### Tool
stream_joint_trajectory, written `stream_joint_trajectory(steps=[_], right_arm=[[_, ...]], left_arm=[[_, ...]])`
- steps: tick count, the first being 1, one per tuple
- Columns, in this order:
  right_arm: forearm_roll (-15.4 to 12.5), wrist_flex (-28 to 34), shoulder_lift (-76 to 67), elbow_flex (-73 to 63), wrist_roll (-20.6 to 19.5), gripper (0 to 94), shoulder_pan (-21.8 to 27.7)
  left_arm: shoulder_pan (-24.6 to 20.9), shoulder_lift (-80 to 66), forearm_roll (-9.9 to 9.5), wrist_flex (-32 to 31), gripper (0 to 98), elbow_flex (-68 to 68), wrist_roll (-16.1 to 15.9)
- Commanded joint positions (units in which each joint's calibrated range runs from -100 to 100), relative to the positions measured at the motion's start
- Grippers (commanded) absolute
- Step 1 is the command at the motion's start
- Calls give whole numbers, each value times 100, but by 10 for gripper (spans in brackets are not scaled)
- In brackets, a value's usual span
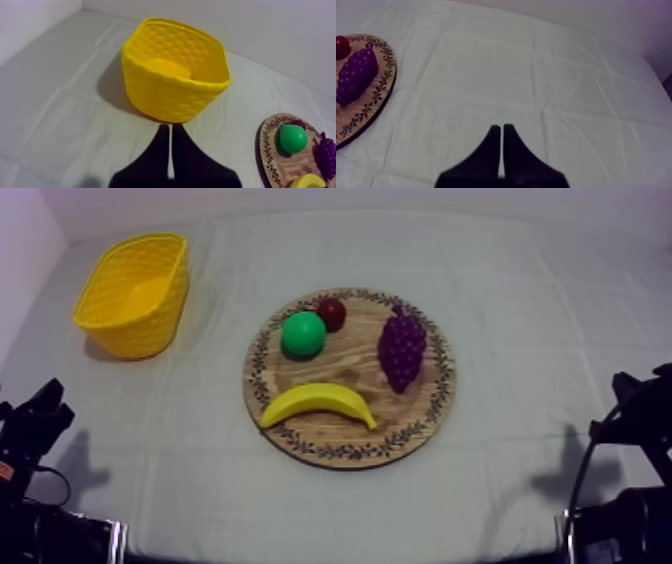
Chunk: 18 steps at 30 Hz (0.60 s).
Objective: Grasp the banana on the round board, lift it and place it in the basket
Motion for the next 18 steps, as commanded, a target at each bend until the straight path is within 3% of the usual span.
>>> stream_joint_trajectory(steps=[1, 18], right_arm=[[1, 6, -2, 2, -1, 3, 1], [1, 6, -2, 2, -1, 3, 1]], left_arm=[[173, -3, 1, 177, 1, -20, -676], [173, -3, 1, 177, 1, -20, -702]])
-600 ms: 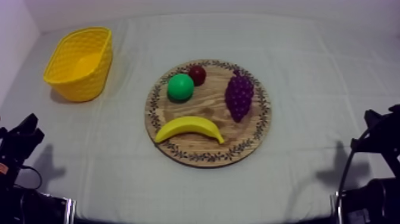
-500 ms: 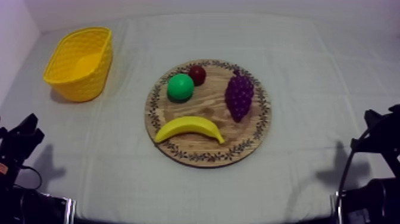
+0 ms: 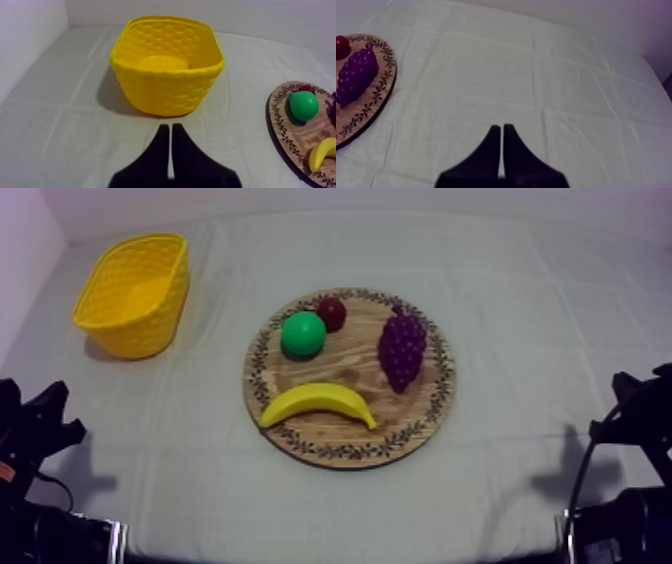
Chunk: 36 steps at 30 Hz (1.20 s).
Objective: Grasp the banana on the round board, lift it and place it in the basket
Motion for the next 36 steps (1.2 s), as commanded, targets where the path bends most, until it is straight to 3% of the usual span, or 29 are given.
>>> stream_joint_trajectory(steps=[1, 14, 30, 36], right_arm=[[1, 6, -2, 2, -1, 3, 1], [1, 6, -2, 2, -1, 3, 1], [1, 6, -2, 2, -1, 3, 1], [1, 6, -2, 2, -1, 3, 1]], left_arm=[[1, -3, 1, -4, 1, -2, -6], [1, -3, 1, -4, 1, -2, 82], [62, 58, 1, -198, 2, -1, -52], [240, 700, 1, -411, 3, -600, -149]])
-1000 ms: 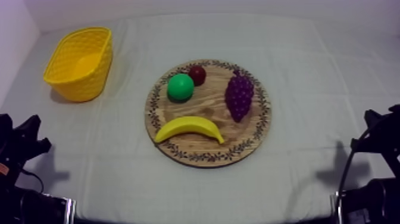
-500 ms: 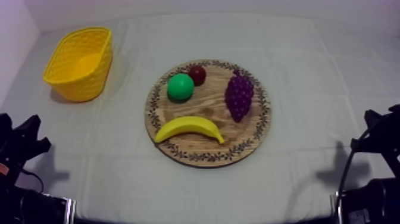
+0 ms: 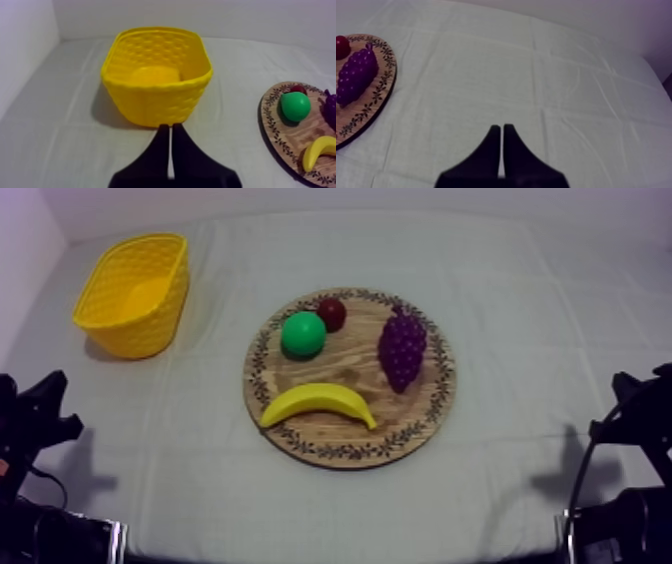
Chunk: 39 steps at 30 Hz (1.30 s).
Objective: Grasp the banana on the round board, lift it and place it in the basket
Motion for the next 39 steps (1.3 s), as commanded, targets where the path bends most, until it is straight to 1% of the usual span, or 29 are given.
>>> stream_joint_trajectory(steps=[1, 7, 11, 23, 24, 25, 31, 35, 37, 39], right_arm=[[1, 6, -2, 2, 1, 3, 1], [1, 6, -2, 2, 1, 3, 1], [1, 6, -2, 2, 0, 3, 1], [1, 6, -2, 2, 0, 3, 1], [1, 6, -2, 2, -1, 3, 1], [1, 6, -2, 2, -2, 3, 1], [1, 6, -2, 2, 1, 3, 1], [1, 6, -2, 2, 1, 3, 1], [1, 6, -2, 2, 1, 3, 1], [1, 6, -2, 2, 1, 3, 1]], left_arm=[[74, 390, 1, -21, 3, -391, -46], [479, 1451, -6, -39, 3, -1525, -231], [795, 2211, -9, -2, 3, -2413, -462], [1798, 3915, -10, 585, 5, -4460, -1167], [1904, 4030, -45, 640, 6, -4590, -1190], [2022, 4144, -121, 695, 6, -4712, -1167], [2727, 4894, -688, 1114, 8, -5399, -836], [3093, 5394, -987, 1157, 8, -5603, -671], [3242, 5622, -1091, 1094, 8, -5613, -617], [3360, 5831, -1142, 1016, 8, -5577, -591]])
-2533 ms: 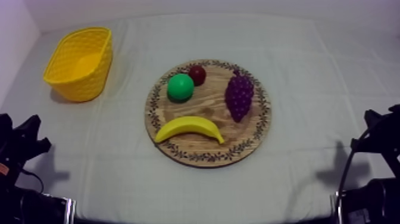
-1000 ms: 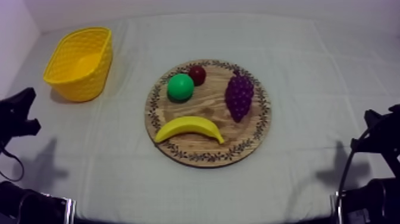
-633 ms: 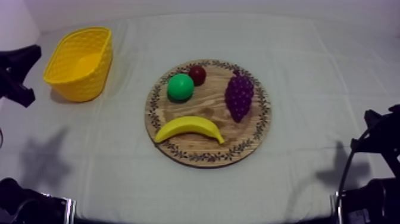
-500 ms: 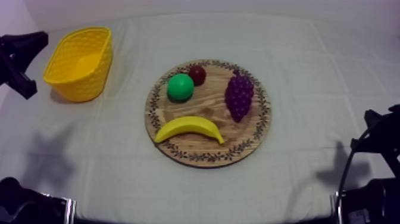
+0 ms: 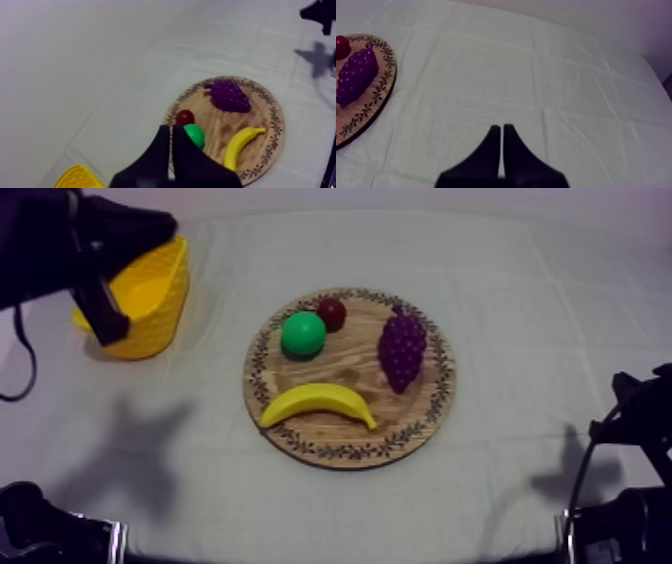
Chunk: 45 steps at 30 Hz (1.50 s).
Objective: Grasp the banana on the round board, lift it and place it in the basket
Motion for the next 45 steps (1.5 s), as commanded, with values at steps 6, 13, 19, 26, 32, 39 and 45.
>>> stream_joint_trajectory(steps=[6, 13, 19, 26, 32, 39, 45], right_arm=[[1, 0, -2, 2, 1, 3, 1], [1, 0, -2, 2, 1, 3, 1], [1, 0, -2, 2, 1, 3, 1], [1, 0, -2, 2, 1, 3, 1], [1, 0, -2, 2, 1, 3, 1], [1, 0, -2, 2, 1, 3, 1], [1, 0, -2, 2, 1, 3, 1]], left_arm=[[362, 736, -72, -350, 10, 352, 95], [538, 1267, -304, -443, 12, 712, 443], [570, 1560, -348, -465, 21, 911, 533], [565, 1716, -356, -628, 45, 1125, 525], [502, 1787, -363, -602, 510, 1206, 584], [460, 1785, -363, -574, 782, 1298, 654], [473, 1878, -364, -574, 803, 1340, 689]])
